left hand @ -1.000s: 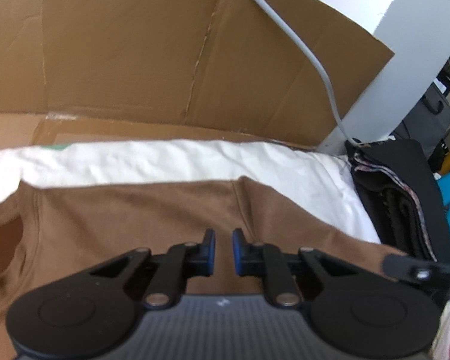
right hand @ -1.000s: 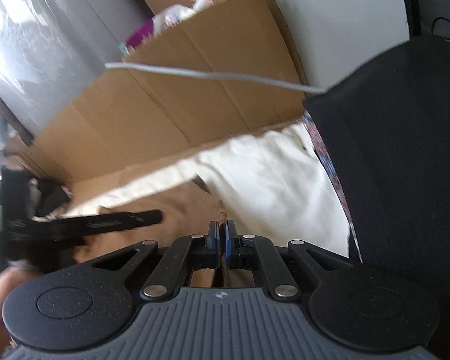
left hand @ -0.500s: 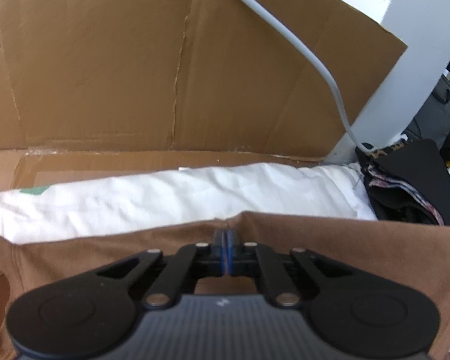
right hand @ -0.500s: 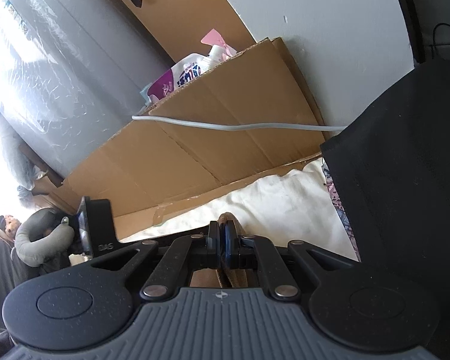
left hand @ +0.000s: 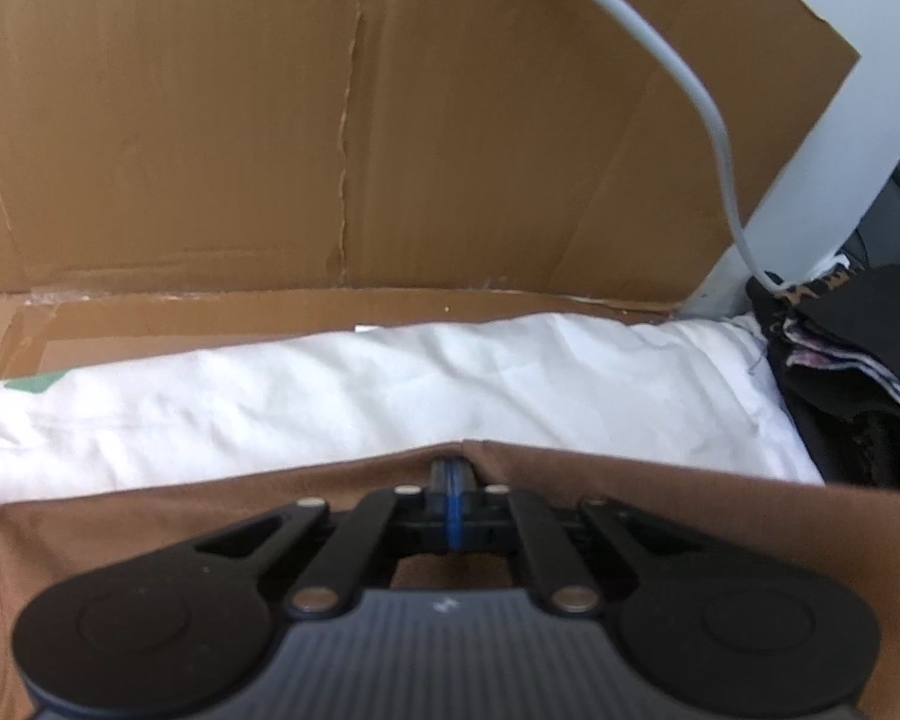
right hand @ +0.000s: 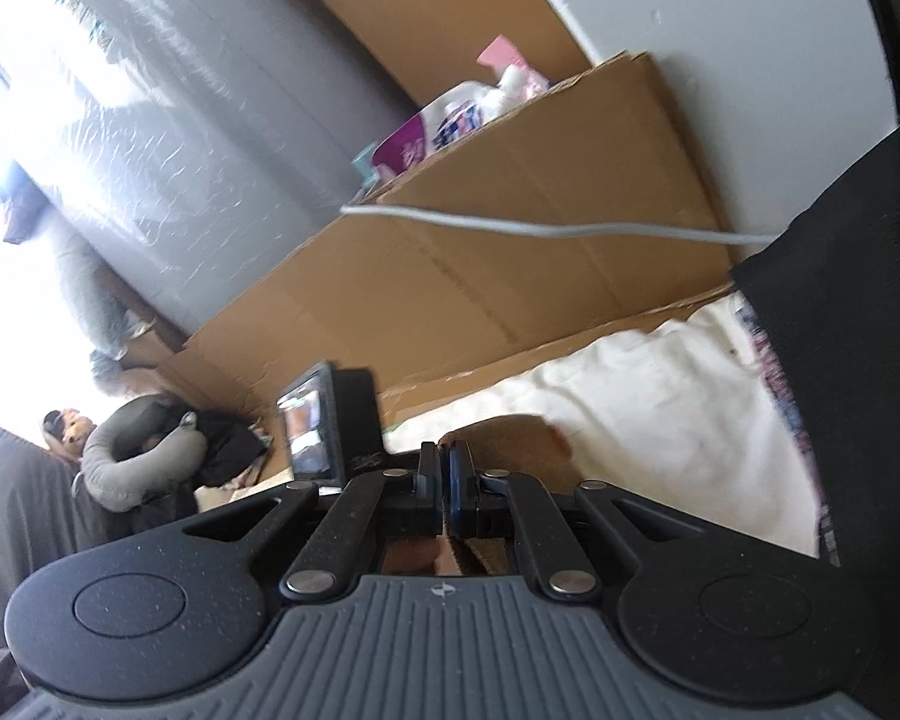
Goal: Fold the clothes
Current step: 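Close both grippers on the t-shirt edge and lift it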
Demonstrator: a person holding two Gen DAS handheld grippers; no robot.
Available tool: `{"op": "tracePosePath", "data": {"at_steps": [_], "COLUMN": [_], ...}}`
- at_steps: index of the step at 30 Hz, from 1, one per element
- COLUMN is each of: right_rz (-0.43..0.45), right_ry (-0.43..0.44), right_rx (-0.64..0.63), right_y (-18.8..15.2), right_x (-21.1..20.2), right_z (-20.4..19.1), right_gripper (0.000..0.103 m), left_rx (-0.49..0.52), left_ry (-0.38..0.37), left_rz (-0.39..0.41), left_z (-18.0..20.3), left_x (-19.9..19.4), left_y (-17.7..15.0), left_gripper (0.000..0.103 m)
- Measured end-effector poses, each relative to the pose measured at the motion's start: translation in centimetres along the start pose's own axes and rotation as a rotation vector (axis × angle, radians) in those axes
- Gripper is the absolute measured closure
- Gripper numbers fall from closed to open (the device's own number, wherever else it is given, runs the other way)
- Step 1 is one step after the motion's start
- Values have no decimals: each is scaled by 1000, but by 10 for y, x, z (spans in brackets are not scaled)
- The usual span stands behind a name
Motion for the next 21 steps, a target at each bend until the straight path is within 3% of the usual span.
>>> {"op": "tracePosePath", "data": {"at_steps": [7, 13, 21], "right_rz": [-20, -46, -124], "right_ry": [11, 25, 44], "right_rx": [4, -15, -73], "right_y": [-6, -13, -36], "right_x": [10, 24, 60], "right_z": [-6, -18, -38], "right_gripper": [103, 103, 103], "left_rx": [26, -11, -204], "left_ry": [-37, -66, -48], "left_rz": [5, 18, 26], "left_z": [-11, -29, -74], "left_x": [-21, -51, -99], "left_y": [-6, -20, -70], "left_gripper": [102, 102, 101]}}
Point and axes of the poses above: each gripper's, at about its wrist camera, not at the fingertips, and x roughly the way its jaws point, z to its right, y to its top, the point moved 3 cm from there along x, roughly the way its jaws point, and after that the axes turned 9 degrees about -z, right-handed, at the moved point
